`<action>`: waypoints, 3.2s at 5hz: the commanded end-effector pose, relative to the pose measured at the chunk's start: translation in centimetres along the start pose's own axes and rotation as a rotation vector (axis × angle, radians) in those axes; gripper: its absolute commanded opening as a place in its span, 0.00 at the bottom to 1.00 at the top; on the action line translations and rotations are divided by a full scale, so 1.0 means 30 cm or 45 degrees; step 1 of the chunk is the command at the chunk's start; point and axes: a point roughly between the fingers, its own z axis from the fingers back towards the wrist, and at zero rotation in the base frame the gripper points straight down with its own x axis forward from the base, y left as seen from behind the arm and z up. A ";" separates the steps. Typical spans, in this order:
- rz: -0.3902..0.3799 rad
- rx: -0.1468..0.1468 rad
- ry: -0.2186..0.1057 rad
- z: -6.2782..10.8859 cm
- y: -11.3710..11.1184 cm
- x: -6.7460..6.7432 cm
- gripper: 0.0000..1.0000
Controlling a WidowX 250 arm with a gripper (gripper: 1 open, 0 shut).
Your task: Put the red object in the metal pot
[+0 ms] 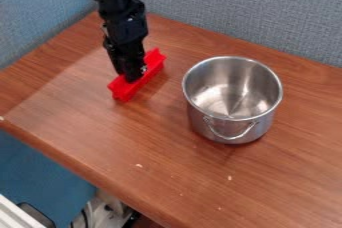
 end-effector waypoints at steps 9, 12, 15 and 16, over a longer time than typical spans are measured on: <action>0.290 -0.006 -0.056 0.355 -0.249 -0.004 0.00; 0.059 -0.023 -0.053 0.280 -0.559 0.218 0.00; 0.191 -0.021 -0.054 0.236 -0.540 0.258 1.00; 0.158 -0.015 -0.054 0.217 -0.568 0.282 1.00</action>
